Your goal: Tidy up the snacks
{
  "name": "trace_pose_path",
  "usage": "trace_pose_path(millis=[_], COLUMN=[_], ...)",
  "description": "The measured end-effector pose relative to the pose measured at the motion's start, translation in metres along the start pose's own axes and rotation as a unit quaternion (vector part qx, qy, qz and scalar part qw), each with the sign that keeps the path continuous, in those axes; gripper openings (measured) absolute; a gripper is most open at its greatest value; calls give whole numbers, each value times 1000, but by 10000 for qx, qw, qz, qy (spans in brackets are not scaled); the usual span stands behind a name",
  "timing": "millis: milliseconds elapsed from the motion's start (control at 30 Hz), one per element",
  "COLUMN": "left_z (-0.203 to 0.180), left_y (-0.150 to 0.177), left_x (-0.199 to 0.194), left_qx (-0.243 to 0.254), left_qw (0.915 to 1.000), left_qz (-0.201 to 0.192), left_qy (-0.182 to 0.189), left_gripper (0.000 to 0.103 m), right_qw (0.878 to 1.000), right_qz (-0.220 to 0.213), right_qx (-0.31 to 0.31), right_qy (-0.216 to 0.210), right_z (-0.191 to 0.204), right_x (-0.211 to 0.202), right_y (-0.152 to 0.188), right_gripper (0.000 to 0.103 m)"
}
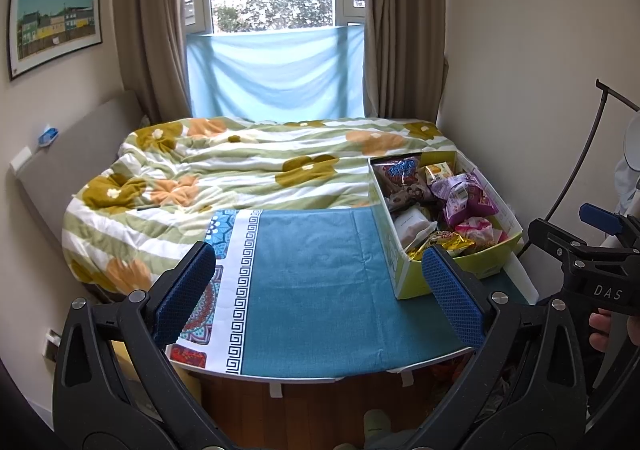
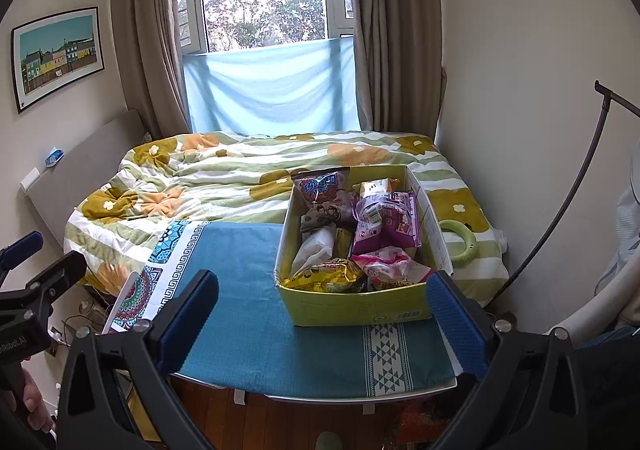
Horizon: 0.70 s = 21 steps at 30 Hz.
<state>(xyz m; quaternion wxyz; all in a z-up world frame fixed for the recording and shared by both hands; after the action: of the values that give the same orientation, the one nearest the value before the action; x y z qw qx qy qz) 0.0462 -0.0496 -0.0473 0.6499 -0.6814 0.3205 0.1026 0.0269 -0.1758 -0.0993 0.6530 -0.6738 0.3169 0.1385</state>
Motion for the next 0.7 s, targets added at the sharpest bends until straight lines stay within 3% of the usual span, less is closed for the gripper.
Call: trace_pose_path(millis=[700], left_z=[-4], left_y=[-1], left_x=[-1], left_qx=[-32], left_qw=[10000], left_qz=[-6], left_qy=[-5], left_gripper=[102], right_qw=[10000], right_qz=[-5], right_qx=[7], right_qy=[-5], right_z=[0], right_x=[-1], right_y=[1], right_gripper=[103])
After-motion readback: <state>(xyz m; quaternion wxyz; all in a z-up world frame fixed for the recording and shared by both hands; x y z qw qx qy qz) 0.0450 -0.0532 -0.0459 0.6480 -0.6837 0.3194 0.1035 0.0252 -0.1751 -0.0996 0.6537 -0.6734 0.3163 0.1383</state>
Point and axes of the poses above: each gripper's, at about its wrist camera, not at the fingertips, and x roughly the way its jaws point, z to its left, y to its underside, the point moved 7 cm from there along x, roughly the way its jaws point, and after that the axes turned 15 degrees about y, right-handed, at the moved point
